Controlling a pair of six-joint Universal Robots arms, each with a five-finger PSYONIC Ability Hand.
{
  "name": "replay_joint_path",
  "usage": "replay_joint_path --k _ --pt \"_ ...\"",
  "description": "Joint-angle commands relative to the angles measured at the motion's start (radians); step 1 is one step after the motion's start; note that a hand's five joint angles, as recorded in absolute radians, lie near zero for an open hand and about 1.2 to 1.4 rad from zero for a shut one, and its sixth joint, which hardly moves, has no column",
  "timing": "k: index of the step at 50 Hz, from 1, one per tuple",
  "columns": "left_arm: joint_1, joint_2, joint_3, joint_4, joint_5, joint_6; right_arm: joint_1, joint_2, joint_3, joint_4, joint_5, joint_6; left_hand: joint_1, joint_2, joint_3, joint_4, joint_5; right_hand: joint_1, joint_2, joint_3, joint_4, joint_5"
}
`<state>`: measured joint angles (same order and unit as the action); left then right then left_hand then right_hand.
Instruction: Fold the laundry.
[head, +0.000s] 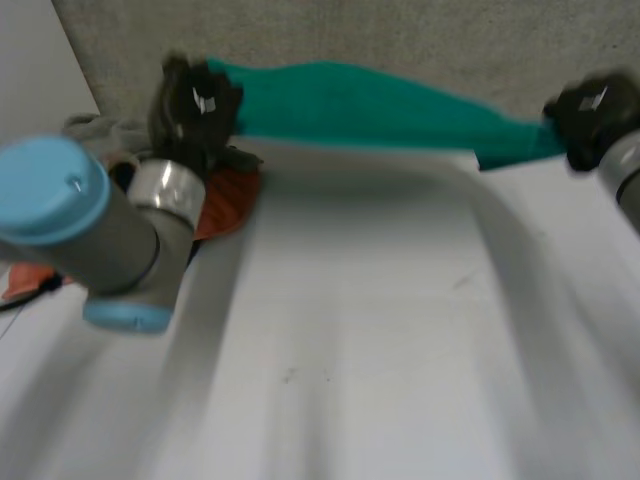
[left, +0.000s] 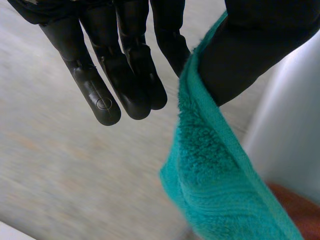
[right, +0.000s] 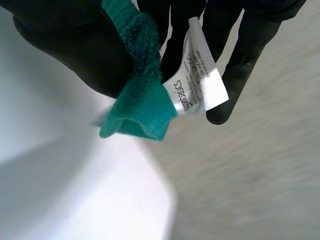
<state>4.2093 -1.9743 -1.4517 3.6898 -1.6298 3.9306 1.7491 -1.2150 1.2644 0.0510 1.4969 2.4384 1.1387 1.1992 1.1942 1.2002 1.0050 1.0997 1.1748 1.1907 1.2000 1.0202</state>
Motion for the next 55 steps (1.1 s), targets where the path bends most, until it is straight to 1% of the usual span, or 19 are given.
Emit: replay_joint_path --k 1,5,10,11,12,15,16,19,20,21,22,23,26,27,31,40,46,49,55 --pt "-0.008 -0.098 -0.157 0.001 -0.001 0.003 -0.016 0.106 0.119 0.056 -0.037 0.057 0.258 0.197 0.202 0.196 0.217 0.297 0.221 0.206 0.196 0.202" --pt "-0.011 -0.167 -0.176 -0.008 -0.002 0.002 -0.046 0.134 0.151 0.056 -0.035 0.06 0.258 0.197 0.202 0.196 0.217 0.297 0.221 0.206 0.196 0.202" --pt "-0.015 -0.187 -0.199 -0.054 0.002 -0.005 -0.077 0.134 0.182 0.056 -0.038 0.06 0.258 0.197 0.202 0.196 0.217 0.297 0.221 0.206 0.196 0.202" --pt "-0.015 -0.187 -0.202 -0.066 0.004 -0.007 -0.083 0.134 0.187 0.056 -0.038 0.06 0.177 0.116 0.121 0.115 0.136 0.297 0.221 0.206 0.196 0.202" --pt "-0.011 -0.184 -0.207 -0.085 0.005 -0.01 -0.095 0.132 0.194 0.056 -0.04 0.059 -0.051 -0.111 -0.106 -0.112 -0.092 0.297 0.221 0.206 0.196 0.202" --pt "-0.002 -0.173 -0.21 -0.105 0.013 -0.034 -0.112 0.131 0.201 0.056 -0.043 0.059 -0.41 -0.471 -0.466 -0.472 -0.451 0.297 0.221 0.206 0.196 0.202" --pt "0.014 -0.161 -0.211 -0.119 0.025 -0.068 -0.123 0.131 0.204 0.056 -0.044 0.059 -0.472 -0.533 -0.528 -0.534 -0.513 0.297 0.221 0.206 0.196 0.202" --pt "0.057 -0.133 -0.213 -0.146 0.06 -0.14 -0.151 0.131 0.204 0.056 -0.061 0.06 -0.505 -0.566 -0.561 -0.567 -0.546 0.297 0.221 0.206 0.196 0.202" --pt "0.084 -0.12 -0.214 -0.171 0.091 -0.195 -0.158 0.131 0.204 0.056 -0.069 0.06 -0.569 -0.63 -0.625 -0.631 -0.61 0.297 0.221 0.206 0.196 0.202" --pt "0.097 -0.115 -0.216 -0.182 0.109 -0.224 -0.164 0.131 0.204 0.056 -0.075 0.06 -0.593 -0.654 -0.649 -0.655 -0.634 0.297 0.221 0.206 0.196 0.202" --pt "0.109 -0.11 -0.216 -0.192 0.128 -0.252 -0.171 0.131 0.204 0.055 -0.083 0.06 -0.602 -0.663 -0.658 -0.664 -0.643 0.297 0.221 0.206 0.196 0.202" --pt "0.132 -0.107 -0.214 -0.214 0.166 -0.304 -0.178 0.131 0.204 0.055 -0.095 0.06 -0.611 -0.671 -0.666 -0.672 -0.652 0.297 0.221 0.206 0.196 0.202" --pt "0.172 -0.107 -0.213 -0.24 0.217 -0.361 -0.183 0.131 0.204 0.055 -0.109 0.064 -0.623 -0.683 -0.678 -0.684 -0.664 0.297 0.221 0.206 0.196 0.202" --pt "0.198 -0.106 -0.216 -0.252 0.244 -0.384 -0.183 0.131 0.204 0.055 -0.113 0.068 -0.623 -0.683 -0.678 -0.684 -0.664 0.297 0.221 0.206 0.196 0.202" --pt "0.233 -0.109 -0.22 -0.275 0.281 -0.402 -0.181 0.131 0.204 0.055 -0.118 0.085 -0.617 -0.677 -0.673 -0.679 -0.658 0.297 0.221 0.206 0.196 0.202" --pt "0.235 -0.127 -0.199 -0.277 0.291 -0.395 -0.18 0.134 0.202 0.055 -0.13 0.093 -0.57 -0.631 -0.626 -0.632 -0.611 0.297 0.221 0.206 0.196 0.202" --pt "0.222 -0.195 -0.159 -0.274 0.289 -0.395 -0.181 0.135 0.204 0.053 -0.13 0.093 -0.555 -0.616 -0.611 -0.617 -0.596 0.297 0.221 0.206 0.196 0.202" --pt "0.216 -0.202 -0.142 -0.274 0.289 -0.392 -0.184 0.135 0.205 0.055 -0.132 0.093 -0.549 -0.61 -0.605 -0.611 -0.59 0.297 0.221 0.206 0.196 0.202" --pt "0.204 -0.239 -0.099 -0.275 0.289 -0.395 -0.186 0.135 0.207 0.053 -0.132 0.093 -0.403 -0.463 -0.458 -0.464 -0.444 0.297 0.221 0.206 0.196 0.202"
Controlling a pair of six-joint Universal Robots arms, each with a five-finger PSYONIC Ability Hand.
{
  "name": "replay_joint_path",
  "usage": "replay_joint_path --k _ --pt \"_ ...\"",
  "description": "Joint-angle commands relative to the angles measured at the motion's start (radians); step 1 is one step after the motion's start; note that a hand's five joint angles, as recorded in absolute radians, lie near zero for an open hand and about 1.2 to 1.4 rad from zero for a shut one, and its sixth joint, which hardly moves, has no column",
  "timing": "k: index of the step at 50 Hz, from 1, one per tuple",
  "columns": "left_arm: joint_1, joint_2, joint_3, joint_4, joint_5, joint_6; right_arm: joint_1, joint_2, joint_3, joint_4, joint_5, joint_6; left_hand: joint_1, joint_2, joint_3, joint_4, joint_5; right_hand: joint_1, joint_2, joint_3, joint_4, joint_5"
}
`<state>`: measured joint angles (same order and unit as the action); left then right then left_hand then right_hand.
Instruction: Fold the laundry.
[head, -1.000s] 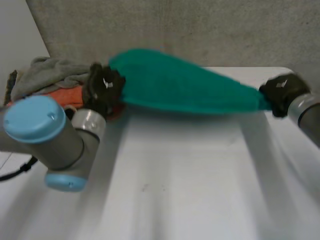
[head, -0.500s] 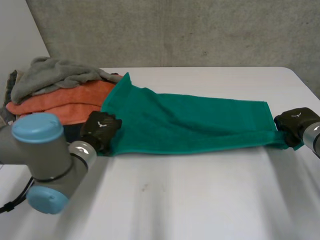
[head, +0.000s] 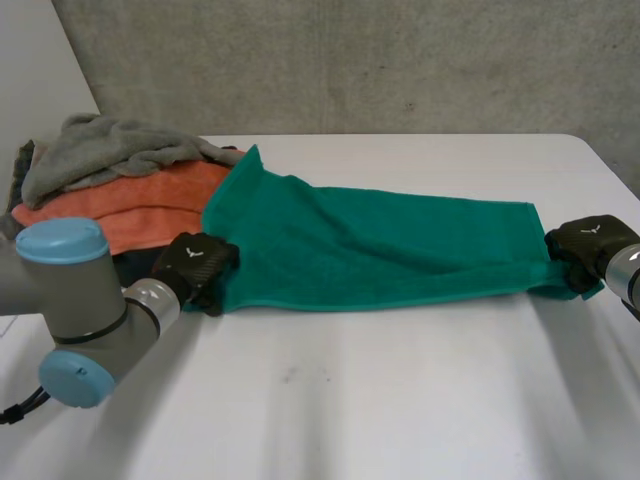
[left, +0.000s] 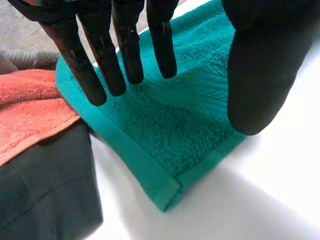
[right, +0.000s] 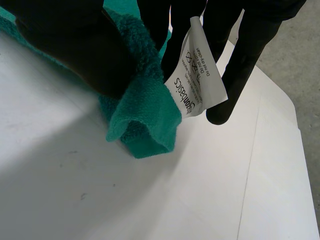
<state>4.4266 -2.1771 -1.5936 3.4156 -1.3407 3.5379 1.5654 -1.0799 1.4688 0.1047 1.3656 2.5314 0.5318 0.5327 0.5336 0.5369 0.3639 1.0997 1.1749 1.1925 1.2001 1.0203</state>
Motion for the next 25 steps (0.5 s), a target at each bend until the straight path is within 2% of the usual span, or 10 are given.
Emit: replay_joint_path --k 1,5,6,12,14,17,21,25 --pt "-0.016 -0.041 0.047 -0.002 0.0 -0.002 -0.002 0.0 0.004 0.0 0.0 0.0 0.225 0.224 0.223 0.22 0.218 0.297 0.221 0.204 0.196 0.201" --pt "-0.029 -0.066 0.073 -0.003 -0.003 0.001 -0.002 0.0 0.004 -0.003 0.0 0.0 0.582 0.581 0.58 0.577 0.575 0.297 0.221 0.204 0.196 0.201" --pt "-0.029 -0.069 0.087 -0.004 -0.008 0.0 -0.002 0.0 0.004 -0.003 0.0 -0.002 0.862 0.861 0.86 0.857 0.855 0.297 0.221 0.204 0.196 0.201" --pt "-0.03 -0.053 0.086 -0.009 -0.015 0.001 0.001 -0.012 0.015 0.01 0.01 -0.019 0.864 0.864 0.863 0.859 0.858 0.297 0.221 0.204 0.196 0.201" --pt "-0.038 -0.006 0.066 -0.039 -0.018 0.004 0.001 -0.017 0.016 0.032 0.015 -0.028 0.864 0.864 0.863 0.859 0.858 0.297 0.221 0.204 0.196 0.201" --pt "-0.047 0.167 -0.037 -0.12 -0.035 0.041 -0.002 -0.052 0.034 0.165 0.017 -0.144 0.864 0.864 0.863 0.859 0.858 0.297 0.221 0.204 0.196 0.201" --pt "-0.049 0.324 -0.153 -0.216 -0.044 0.169 -0.004 -0.164 0.094 0.305 0.017 -0.322 0.864 0.864 0.863 0.859 0.858 0.297 0.221 0.204 0.196 0.201" --pt "-0.05 0.428 -0.264 -0.329 -0.067 0.338 -0.015 -0.202 0.145 0.395 0.043 -0.445 0.864 0.864 0.863 0.859 0.858 0.297 0.221 0.204 0.196 0.201"
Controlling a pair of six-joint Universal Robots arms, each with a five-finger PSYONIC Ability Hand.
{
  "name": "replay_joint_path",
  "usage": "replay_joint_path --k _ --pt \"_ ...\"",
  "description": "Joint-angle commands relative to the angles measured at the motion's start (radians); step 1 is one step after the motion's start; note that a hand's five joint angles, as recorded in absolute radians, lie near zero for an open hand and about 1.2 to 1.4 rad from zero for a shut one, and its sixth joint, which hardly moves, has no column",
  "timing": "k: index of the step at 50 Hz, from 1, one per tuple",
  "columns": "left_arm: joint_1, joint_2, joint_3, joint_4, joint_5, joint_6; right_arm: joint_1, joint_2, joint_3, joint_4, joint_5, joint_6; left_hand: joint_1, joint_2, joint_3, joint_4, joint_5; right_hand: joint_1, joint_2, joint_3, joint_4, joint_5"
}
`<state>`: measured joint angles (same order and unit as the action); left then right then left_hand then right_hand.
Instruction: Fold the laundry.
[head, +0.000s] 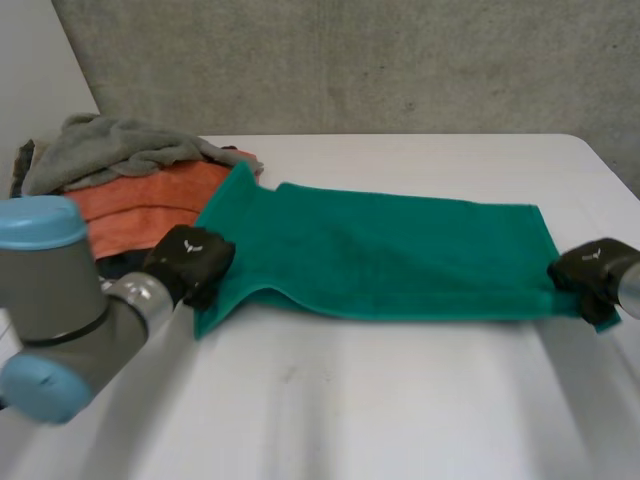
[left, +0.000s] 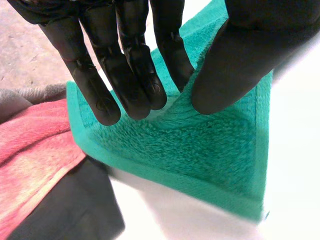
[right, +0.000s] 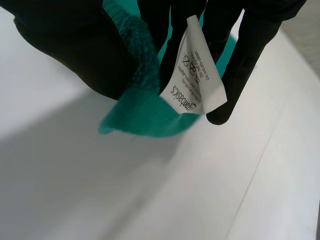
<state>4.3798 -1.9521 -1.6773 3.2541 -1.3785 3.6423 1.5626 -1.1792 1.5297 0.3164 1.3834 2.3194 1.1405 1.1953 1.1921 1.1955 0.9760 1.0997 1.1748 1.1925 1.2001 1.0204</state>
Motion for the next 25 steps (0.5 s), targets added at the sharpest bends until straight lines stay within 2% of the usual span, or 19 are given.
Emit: replay_joint_path --k 1,2,6,9,12,15,17,21,25 --pt "-0.003 0.214 -0.196 -0.192 -0.042 0.269 -0.022 -0.109 0.098 0.205 0.046 -0.267 0.256 0.201 0.204 0.201 0.246 0.297 0.221 0.204 0.196 0.201" --pt "-0.005 0.223 -0.223 -0.235 -0.072 0.33 -0.026 -0.111 0.101 0.211 0.06 -0.279 0.256 0.201 0.204 0.201 0.246 0.297 0.221 0.204 0.196 0.201" --pt "-0.016 0.203 -0.249 -0.293 -0.155 0.424 -0.03 -0.105 0.112 0.222 0.103 -0.296 0.256 0.201 0.204 0.201 0.246 0.297 0.221 0.204 0.196 0.201" --pt "-0.029 0.148 -0.22 -0.28 -0.197 0.435 -0.026 -0.096 0.116 0.208 0.112 -0.295 0.256 0.201 0.204 0.201 0.246 0.297 0.221 0.204 0.196 0.201" --pt "-0.057 0.096 -0.17 -0.258 -0.203 0.432 -0.019 -0.096 0.107 0.188 0.112 -0.281 0.256 0.201 0.204 0.201 0.246 0.297 0.221 0.204 0.196 0.201" --pt "-0.092 0.032 -0.082 -0.202 -0.203 0.404 -0.015 -0.067 0.084 0.084 0.115 -0.209 0.256 0.201 0.204 0.201 0.246 0.297 0.221 0.204 0.196 0.201" --pt "-0.101 -0.014 -0.004 -0.141 -0.208 0.339 -0.001 -0.028 0.048 0.0 0.118 -0.145 0.256 0.201 0.204 0.201 0.246 0.297 0.221 0.204 0.196 0.201" --pt "-0.106 -0.117 0.134 -0.068 -0.215 0.228 0.025 0.044 -0.003 -0.078 0.108 -0.065 0.256 0.201 0.204 0.201 0.246 0.297 0.221 0.204 0.196 0.201" --pt "-0.111 -0.198 0.236 -0.034 -0.25 0.203 0.037 0.128 -0.066 -0.12 0.114 -0.046 0.256 0.201 0.204 0.201 0.246 0.297 0.221 0.204 0.196 0.201"
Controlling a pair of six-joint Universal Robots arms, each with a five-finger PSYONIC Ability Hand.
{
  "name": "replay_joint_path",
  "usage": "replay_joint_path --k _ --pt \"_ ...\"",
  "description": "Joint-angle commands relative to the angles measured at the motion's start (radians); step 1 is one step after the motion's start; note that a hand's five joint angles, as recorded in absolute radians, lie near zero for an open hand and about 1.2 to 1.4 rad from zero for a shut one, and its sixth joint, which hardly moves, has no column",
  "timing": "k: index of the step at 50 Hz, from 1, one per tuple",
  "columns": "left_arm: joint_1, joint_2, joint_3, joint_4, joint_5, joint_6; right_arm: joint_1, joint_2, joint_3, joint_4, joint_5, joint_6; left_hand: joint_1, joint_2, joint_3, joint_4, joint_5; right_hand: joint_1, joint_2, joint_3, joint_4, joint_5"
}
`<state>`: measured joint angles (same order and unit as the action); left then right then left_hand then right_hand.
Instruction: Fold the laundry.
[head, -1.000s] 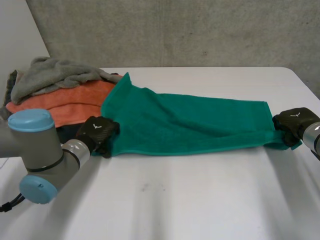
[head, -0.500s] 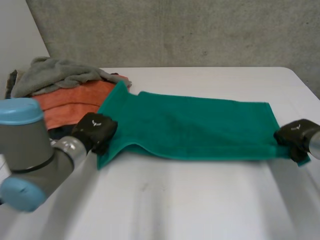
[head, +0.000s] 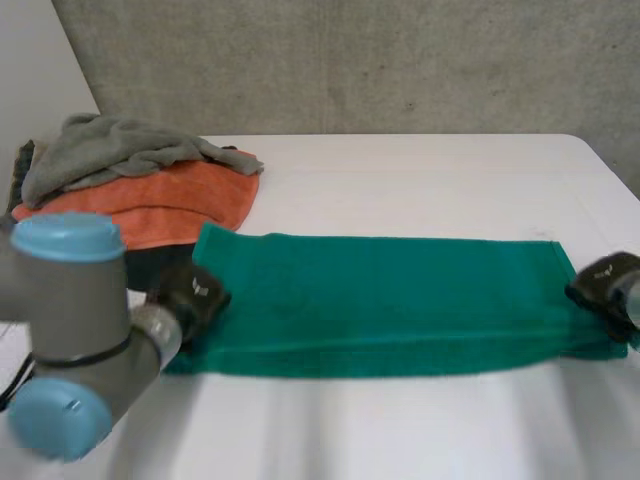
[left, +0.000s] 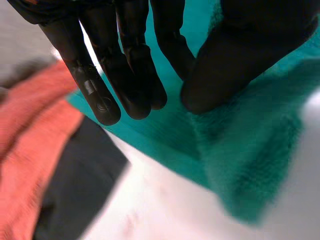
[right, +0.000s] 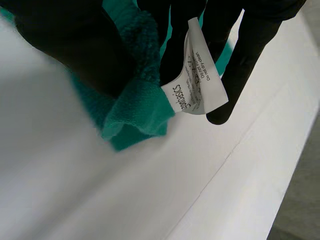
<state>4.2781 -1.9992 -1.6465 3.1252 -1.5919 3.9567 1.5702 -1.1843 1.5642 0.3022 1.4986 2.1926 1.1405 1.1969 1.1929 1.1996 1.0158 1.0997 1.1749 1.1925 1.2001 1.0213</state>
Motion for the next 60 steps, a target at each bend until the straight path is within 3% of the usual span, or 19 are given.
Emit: replay_joint_path --k 1,6,16,17,18,19,20,21,30,40,44,45,47,48,49,54,60 --pt "-0.009 -0.168 0.227 0.102 -0.049 -0.111 0.033 0.149 -0.114 -0.116 0.0 0.081 0.256 0.199 0.203 0.197 0.206 0.297 0.221 0.204 0.196 0.2" --pt "-0.014 -0.269 0.335 0.151 -0.109 -0.106 0.054 0.238 -0.205 -0.178 0.009 0.085 0.256 0.199 0.203 0.197 0.206 0.297 0.221 0.204 0.196 0.2" --pt "-0.046 -0.429 0.497 0.3 -0.114 -0.042 0.064 0.354 -0.338 -0.29 0.035 0.099 0.256 0.199 0.203 0.197 0.206 0.297 0.221 0.204 0.196 0.2" --pt "-0.05 -0.435 0.502 0.311 -0.112 -0.031 0.065 0.367 -0.346 -0.304 0.04 0.099 0.256 0.199 0.203 0.197 0.206 -0.005 -0.08 -0.098 -0.105 -0.101" --pt "-0.06 -0.443 0.504 0.329 -0.112 -0.007 0.068 0.37 -0.346 -0.31 0.043 0.101 -0.232 -0.289 -0.285 -0.291 -0.282 -0.295 -0.371 -0.388 -0.396 -0.392" --pt "-0.064 -0.443 0.502 0.338 -0.112 0.004 0.071 0.371 -0.346 -0.316 0.046 0.102 -0.586 -0.642 -0.638 -0.645 -0.636 -0.624 -0.699 -0.717 -0.724 -0.72" --pt "-0.072 -0.443 0.502 0.346 -0.115 0.016 0.077 0.371 -0.348 -0.319 0.052 0.104 -0.848 -0.904 -0.9 -0.907 -0.898 -0.915 -0.99 -1.008 -1.015 -1.011" --pt "-0.086 -0.438 0.499 0.363 -0.114 0.041 0.088 0.365 -0.348 -0.327 0.067 0.116 -0.966 -1.022 -1.018 -1.025 -1.016 -0.925 -1.0 -1.018 -1.026 -1.021" --pt "-0.109 -0.302 0.406 0.374 -0.108 0.073 0.085 0.215 -0.297 -0.328 0.058 0.216 -0.966 -1.022 -1.018 -1.025 -1.016 -0.925 -1.0 -1.018 -1.026 -1.021" --pt "-0.087 -0.25 0.301 0.366 -0.077 0.073 0.045 0.157 -0.269 -0.223 -0.052 0.22 -0.966 -1.022 -1.018 -1.025 -1.016 -0.925 -1.0 -1.018 -1.026 -1.021" --pt "-0.077 -0.294 0.32 0.374 -0.066 0.071 0.019 0.17 -0.289 -0.153 -0.063 0.21 -0.966 -1.022 -1.018 -1.025 -1.016 -0.197 -0.272 -0.29 -0.298 -0.293" --pt "-0.07 -0.32 0.338 0.377 -0.063 0.071 0.01 0.182 -0.305 -0.14 -0.066 0.214 -0.966 -1.022 -1.018 -1.025 -1.016 -0.12 -0.195 -0.213 -0.22 -0.216" --pt "-0.067 -0.34 0.358 0.375 -0.063 0.073 0.002 0.205 -0.325 -0.138 -0.058 0.22 -0.966 -1.022 -1.018 -1.025 -1.016 -0.227 -0.302 -0.32 -0.327 -0.323" --pt "-0.066 -0.352 0.373 0.377 -0.063 0.072 -0.005 0.222 -0.338 -0.136 -0.054 0.229 -0.966 -1.022 -1.018 -1.025 -1.016 -0.676 -0.751 -0.768 -0.776 -0.772" --pt "-0.066 -0.357 0.382 0.377 -0.063 0.07 -0.009 0.226 -0.342 -0.136 -0.054 0.233 -0.966 -1.022 -1.018 -1.025 -1.016 -0.925 -1.0 -1.018 -1.026 -1.021" --pt "-0.064 -0.385 0.43 0.383 -0.059 0.064 -0.024 0.232 -0.368 -0.141 -0.067 0.286 -0.962 -1.019 -1.015 -1.021 -1.012 -0.925 -1.0 -1.018 -1.026 -1.021" --pt "-0.063 -0.44 0.511 0.383 -0.011 0.042 -0.027 0.242 -0.4 -0.144 -0.141 0.339 -0.942 -0.998 -0.994 -1.001 -0.992 -0.925 -1.0 -1.018 -1.026 -1.021"
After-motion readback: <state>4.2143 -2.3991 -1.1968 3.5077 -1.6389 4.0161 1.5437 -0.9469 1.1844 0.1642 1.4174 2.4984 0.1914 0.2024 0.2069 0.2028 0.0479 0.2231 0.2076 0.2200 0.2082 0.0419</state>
